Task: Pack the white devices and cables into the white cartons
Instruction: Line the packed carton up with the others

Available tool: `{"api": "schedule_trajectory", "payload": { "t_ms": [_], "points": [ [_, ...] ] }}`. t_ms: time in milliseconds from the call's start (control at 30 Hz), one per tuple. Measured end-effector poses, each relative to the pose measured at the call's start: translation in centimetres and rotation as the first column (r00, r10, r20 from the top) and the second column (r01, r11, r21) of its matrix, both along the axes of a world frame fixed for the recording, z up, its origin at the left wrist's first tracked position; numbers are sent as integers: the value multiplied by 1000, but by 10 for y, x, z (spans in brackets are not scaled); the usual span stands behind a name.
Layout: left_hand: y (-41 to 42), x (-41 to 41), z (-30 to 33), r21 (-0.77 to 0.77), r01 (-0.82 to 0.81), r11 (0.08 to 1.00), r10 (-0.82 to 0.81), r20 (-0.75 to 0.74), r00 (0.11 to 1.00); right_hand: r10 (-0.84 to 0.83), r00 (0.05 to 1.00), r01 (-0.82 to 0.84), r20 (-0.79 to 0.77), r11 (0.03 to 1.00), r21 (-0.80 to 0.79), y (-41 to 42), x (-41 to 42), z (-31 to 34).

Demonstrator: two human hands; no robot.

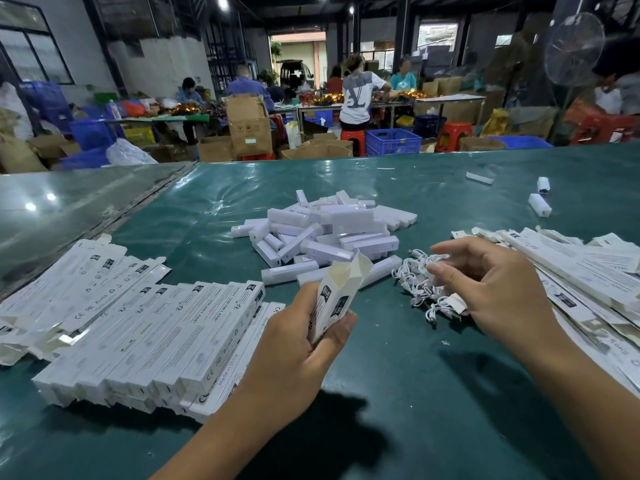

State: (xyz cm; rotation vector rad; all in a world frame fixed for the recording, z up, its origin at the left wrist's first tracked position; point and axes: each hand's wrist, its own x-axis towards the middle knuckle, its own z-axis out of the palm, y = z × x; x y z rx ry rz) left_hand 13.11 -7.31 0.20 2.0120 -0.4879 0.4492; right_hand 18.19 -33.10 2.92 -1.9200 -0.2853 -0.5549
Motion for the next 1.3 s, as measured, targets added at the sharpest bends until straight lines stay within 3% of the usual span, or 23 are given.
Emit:
{"api": "schedule_trajectory", "payload": {
  "t_ms": [100, 300, 533, 600, 867, 967, 1100, 1300],
  "points": [
    [-1, -1, 0, -47, 11, 999, -12, -21, 1000, -68, 997, 66, -32, 997, -38, -7, 4, -2],
    [-2, 0, 1, -153, 11, 988, -22, -72, 997, -244, 962, 184, -125, 913, -365, -14, 14, -17],
    [-3, 2, 0, -290, 15, 957, -44, -95, 994, -447, 874, 129, -192, 594, -794, -23, 21, -23],
    [-5, 1, -1, -296, 18, 955, -49, -96, 994, -469, 862, 118, -191, 553, -825, -26, 23, -25],
    [-10, 3, -11, -258, 51, 965, -91, -148, 985, -412, 904, 188, -109, 615, -766, -25, 22, -23],
    [-9, 4, -11, -252, 39, 967, -80, -156, 984, -353, 933, 136, -77, 541, -830, -22, 22, -24],
    [-9, 4, -9, -261, 20, 965, -64, -161, 985, -259, 964, 36, -61, 355, -934, -12, 25, -31],
    [-10, 0, -3, -276, 7, 961, -51, -152, 987, -170, 985, 29, -34, 355, -935, -14, 27, -31]
  ]
}}
